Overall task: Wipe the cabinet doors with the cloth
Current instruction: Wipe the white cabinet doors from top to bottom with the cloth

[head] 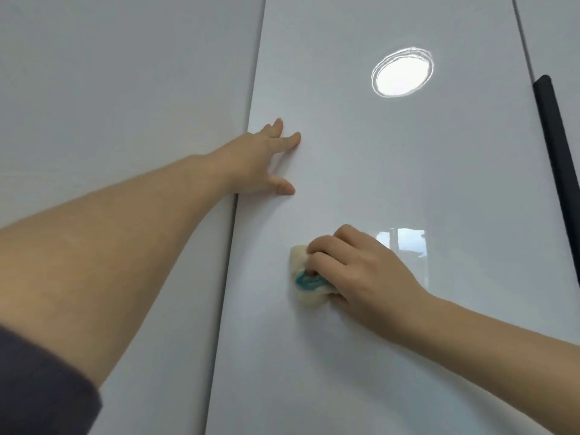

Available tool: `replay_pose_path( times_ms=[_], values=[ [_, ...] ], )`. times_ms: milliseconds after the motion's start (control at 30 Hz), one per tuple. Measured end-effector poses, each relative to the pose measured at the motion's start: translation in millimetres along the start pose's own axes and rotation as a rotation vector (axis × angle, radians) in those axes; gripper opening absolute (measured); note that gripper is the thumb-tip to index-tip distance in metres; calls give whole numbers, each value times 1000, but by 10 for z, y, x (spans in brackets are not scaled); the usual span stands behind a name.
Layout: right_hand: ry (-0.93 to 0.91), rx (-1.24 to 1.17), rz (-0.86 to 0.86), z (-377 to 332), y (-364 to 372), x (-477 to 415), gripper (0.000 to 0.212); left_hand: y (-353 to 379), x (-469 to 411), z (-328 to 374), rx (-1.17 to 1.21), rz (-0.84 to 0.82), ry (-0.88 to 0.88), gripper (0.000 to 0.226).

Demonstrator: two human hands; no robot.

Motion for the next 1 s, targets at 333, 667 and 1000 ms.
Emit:
replay_pose_path(
  times_ms=[333, 667, 1000],
  values=[
    [-48, 5, 1, -175, 210, -277, 21, 13, 18, 4, 13, -1, -8, 96],
    [39, 15, 106, -34, 194, -613, 21, 15, 27, 41, -3, 7, 13, 95],
    [-25, -36, 57, -312, 440, -739, 32, -1, 55, 20, 15, 11, -1, 95]
  ],
)
Point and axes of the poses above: each hand's wrist, its own x-axis away from the middle knuckle, its own y-axis out of the palm, z = x × y, the point moved 9 cm from there along -x, towards the middle knuckle, and after that the axes turned 5 degrees about -z, right-handed, at the moved point
